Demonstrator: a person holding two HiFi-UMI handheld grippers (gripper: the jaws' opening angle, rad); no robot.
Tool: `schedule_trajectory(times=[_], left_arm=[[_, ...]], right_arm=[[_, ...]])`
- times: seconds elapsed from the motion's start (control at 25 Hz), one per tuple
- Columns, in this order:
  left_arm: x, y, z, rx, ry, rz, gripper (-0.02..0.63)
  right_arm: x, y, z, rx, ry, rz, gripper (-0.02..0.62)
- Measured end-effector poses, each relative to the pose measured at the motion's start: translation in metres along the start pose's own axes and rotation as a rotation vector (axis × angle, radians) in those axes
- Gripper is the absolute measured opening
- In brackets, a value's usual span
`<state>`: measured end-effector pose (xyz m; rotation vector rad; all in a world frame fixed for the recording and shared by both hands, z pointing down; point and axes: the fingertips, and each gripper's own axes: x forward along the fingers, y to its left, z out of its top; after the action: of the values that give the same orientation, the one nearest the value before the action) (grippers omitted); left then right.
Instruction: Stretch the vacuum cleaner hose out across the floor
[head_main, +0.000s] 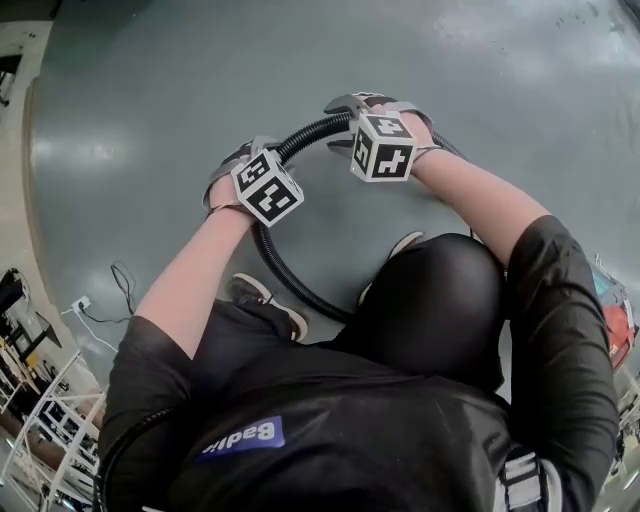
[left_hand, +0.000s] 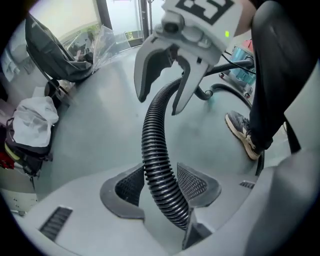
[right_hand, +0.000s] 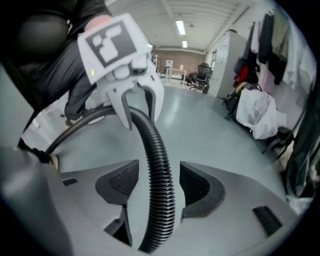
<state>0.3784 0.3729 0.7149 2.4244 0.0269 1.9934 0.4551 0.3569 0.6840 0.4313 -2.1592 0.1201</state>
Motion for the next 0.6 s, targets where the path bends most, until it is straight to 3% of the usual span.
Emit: schedule_trajectory(times=[0.16, 0.24, 0.28, 0.32, 0.48, 0.6], left_arm=[[-0.047, 0.012, 0.012, 0.034, -0.035, 0.026, 0.215], [-0.063, 0.017, 0.013, 0.047, -0.070, 0.046, 0.215], [-0.068, 0.021, 0.011, 0.043, -0.091, 0.065, 0.215], [-0.072, 0.026, 0.009, 0.033, -0.113, 0.095, 0.215], [-0.083, 0.052, 0.006, -0.046, -0.196, 0.221, 0.226], [-0.085, 0.065, 0.001, -0.148, -0.256, 0.224, 0.275]], right_arm=[[0.010, -0.016, -0.001, -0.189, 0.127, -0.050, 0.246], [0.018, -0.018, 0.011, -0.189, 0.115, -0.042, 0.244], [0.021, -0.019, 0.020, -0.152, 0.094, -0.035, 0.222], [0.023, -0.023, 0.027, -0.104, 0.078, -0.029, 0.141], [0.018, -0.046, 0.024, 0.058, 0.115, 0.005, 0.137], [0.013, -0.070, 0.006, 0.192, 0.158, -0.016, 0.137]])
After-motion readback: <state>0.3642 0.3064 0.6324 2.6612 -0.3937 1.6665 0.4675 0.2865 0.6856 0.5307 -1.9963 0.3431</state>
